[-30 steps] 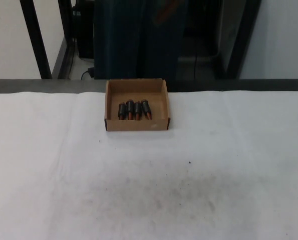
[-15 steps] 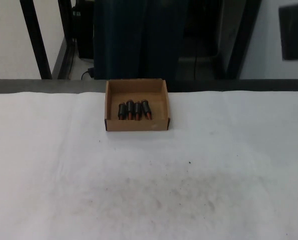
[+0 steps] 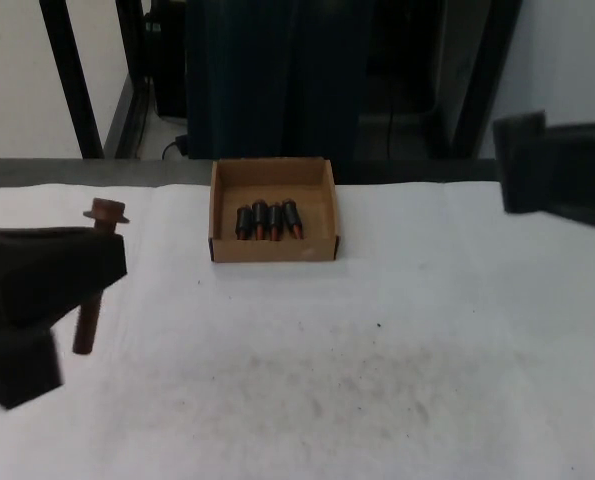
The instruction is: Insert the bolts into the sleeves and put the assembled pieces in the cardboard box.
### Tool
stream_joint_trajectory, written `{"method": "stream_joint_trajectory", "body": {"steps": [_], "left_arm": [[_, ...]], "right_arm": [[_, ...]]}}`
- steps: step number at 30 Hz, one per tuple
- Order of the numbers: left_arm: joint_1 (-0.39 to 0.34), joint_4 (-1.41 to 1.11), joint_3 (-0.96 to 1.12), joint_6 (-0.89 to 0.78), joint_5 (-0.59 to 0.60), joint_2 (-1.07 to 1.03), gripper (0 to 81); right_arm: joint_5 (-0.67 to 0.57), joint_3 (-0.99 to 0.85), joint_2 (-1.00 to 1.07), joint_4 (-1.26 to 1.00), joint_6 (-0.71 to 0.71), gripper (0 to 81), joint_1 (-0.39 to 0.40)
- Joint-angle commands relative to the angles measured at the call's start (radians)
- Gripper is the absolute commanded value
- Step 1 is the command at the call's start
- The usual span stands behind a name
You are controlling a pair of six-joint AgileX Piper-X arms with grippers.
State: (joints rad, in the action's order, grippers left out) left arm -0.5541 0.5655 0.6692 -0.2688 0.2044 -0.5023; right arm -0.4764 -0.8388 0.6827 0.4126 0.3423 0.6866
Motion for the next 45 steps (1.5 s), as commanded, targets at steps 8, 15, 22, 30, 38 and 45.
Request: {"method": "stream_joint_trajectory", "body": {"steps": [8, 15, 22, 30, 38, 45], "left_arm": [[-0.003, 0.101, -0.033, 0.022, -0.091, -0.404, 12.8], [-0.003, 0.102, -0.031, 0.034, -0.053, -0.748, 15.0], [-0.003, 0.114, -0.031, 0.044, -0.042, -0.897, 15.0], [-0.003, 0.155, 0.060, 0.090, -0.047, -0.883, 16.6], [-0.003, 0.154, 0.141, 0.205, -0.091, -0.897, 33.1], [-0.006, 0.161, 0.142, 0.210, -0.070, -0.995, 33.1]], "right_arm": [[-0.017, 0.024, 0.000, 0.030, 0.017, 0.3, 0.001], [-0.017, 0.024, 0.000, 0.102, 0.017, 0.3, 0.001], [-0.046, 0.024, -0.011, 0.159, 0.017, 0.3, 0.001], [-0.068, 0.024, -0.017, 0.166, 0.017, 0.3, 0.001], [-0.068, 0.024, -0.017, 0.166, 0.017, 0.3, 0.001], [-0.068, 0.024, -0.017, 0.166, 0.017, 0.3, 0.001]]}}
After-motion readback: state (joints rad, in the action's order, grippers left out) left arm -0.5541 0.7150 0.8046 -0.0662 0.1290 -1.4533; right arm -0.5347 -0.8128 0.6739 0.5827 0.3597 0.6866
